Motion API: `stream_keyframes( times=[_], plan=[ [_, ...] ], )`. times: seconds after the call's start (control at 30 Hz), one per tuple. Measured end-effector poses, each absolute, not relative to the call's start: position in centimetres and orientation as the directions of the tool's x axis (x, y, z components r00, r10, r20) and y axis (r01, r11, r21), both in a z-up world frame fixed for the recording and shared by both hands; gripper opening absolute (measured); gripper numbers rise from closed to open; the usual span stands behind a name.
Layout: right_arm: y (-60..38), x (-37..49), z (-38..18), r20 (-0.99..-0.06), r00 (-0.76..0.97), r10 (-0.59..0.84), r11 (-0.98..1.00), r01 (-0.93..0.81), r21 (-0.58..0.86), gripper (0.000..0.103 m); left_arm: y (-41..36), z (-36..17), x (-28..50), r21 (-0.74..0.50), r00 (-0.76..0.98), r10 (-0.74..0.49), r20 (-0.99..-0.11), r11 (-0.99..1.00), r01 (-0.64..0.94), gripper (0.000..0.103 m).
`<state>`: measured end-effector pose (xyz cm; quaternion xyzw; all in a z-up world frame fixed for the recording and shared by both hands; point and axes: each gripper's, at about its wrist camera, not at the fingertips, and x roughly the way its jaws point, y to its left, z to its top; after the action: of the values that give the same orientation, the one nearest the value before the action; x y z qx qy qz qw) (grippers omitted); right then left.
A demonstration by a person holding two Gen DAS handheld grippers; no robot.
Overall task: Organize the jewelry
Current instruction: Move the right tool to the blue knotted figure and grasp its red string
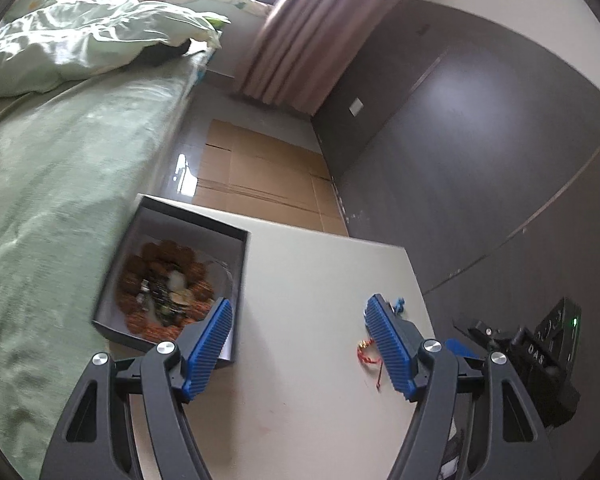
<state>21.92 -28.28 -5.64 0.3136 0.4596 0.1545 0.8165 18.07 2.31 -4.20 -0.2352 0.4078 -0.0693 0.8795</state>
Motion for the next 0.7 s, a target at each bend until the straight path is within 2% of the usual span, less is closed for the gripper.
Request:
stream_keyframes(
  times=[0.1,0.17,0.3,0.47,0.63,0.7],
  plan=[
    [-29.2,22.2,-6.4,-0.674,0.506,0.538,0.757,0.063,0.651,0.07,0.6,-4.8,18.3,-0.445,0.642,-0.316,-0.699,0.894,-0.044,0.068],
    [-29.4,22.5,-6.9,-0.692,0.49,0.53,0.769,0.066,0.636,0.063,-0.2,-5.2,18.4,-0.436,0.632,-0.319,-0.706,0.899,-0.033,0.068],
    [-28.8,23.0,-7.6,-0.72,0.46,0.519,0.796,0.047,0.604,0.06,-1.1,-6.1,18.8,-0.43,0.617,-0.324,-0.717,0.903,-0.025,0.068],
    [-28.0,23.8,-9.2,-0.761,0.417,0.497,0.824,0.049,0.565,0.048,-2.1,-6.8,19.8,-0.425,0.6,-0.334,-0.727,0.905,-0.012,0.068],
    [-27.4,25.2,-11.2,-0.791,0.372,0.486,0.835,0.069,0.545,0.043,-3.4,-7.6,20.8,-0.392,0.583,-0.326,-0.744,0.92,0.015,0.068],
    [-27.2,25.8,-12.0,-0.797,0.363,0.483,0.838,0.07,0.54,0.036,-3.9,-8.0,21.5,-0.39,0.575,-0.328,-0.75,0.921,0.018,0.068]
  ],
)
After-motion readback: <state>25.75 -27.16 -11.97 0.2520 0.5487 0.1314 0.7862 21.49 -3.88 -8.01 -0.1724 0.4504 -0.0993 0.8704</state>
